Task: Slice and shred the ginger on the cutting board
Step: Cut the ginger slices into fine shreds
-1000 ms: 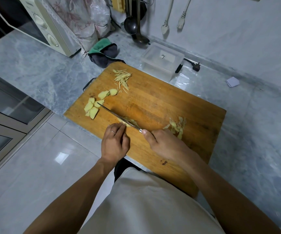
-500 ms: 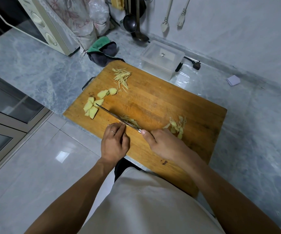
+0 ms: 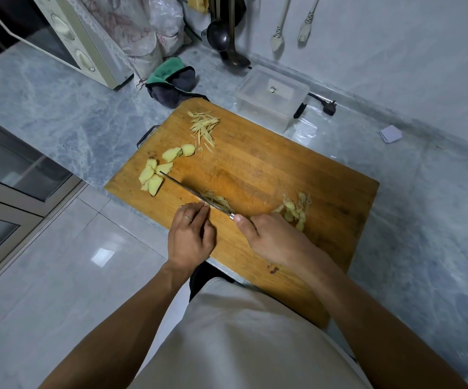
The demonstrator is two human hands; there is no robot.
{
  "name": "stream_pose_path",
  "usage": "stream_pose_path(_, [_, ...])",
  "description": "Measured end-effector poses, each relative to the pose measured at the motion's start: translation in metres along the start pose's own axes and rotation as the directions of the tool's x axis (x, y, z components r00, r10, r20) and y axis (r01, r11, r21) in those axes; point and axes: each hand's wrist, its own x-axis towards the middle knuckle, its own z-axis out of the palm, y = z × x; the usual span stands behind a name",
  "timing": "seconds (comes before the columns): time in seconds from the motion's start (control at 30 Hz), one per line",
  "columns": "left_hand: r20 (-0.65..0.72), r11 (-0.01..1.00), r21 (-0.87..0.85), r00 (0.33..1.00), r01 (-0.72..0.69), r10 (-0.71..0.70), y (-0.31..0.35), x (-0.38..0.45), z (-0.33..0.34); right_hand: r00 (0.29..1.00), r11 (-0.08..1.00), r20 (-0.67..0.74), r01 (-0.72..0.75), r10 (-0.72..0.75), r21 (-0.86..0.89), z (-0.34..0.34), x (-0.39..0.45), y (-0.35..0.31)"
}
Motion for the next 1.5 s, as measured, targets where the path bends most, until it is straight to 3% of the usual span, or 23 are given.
stream_pose_path(0.5, [-0.01,1.0,-0.01,1.0,0.019,-0.02,0.0,0.003,-0.001,0.999,0.998,0.033,-0.03,0.032,-0.049,0.0,0.009,-0.005])
stream_pose_path(1.07, [0.042,1.0,-0.002,0.999,0.023,-0.023,0.0,0.001,-0.001,0.999,0.999,0.023,-0.038,0.037,0.033,0.007,0.019,0.016])
stream_pose_path(1.5, [0.017,1.0,0.008,1.0,0.013,-0.013,-0.001,0.0,0.0,1.0,1.0,0.007,0.014,-0.014,0.007,0.003,0.015,0.015])
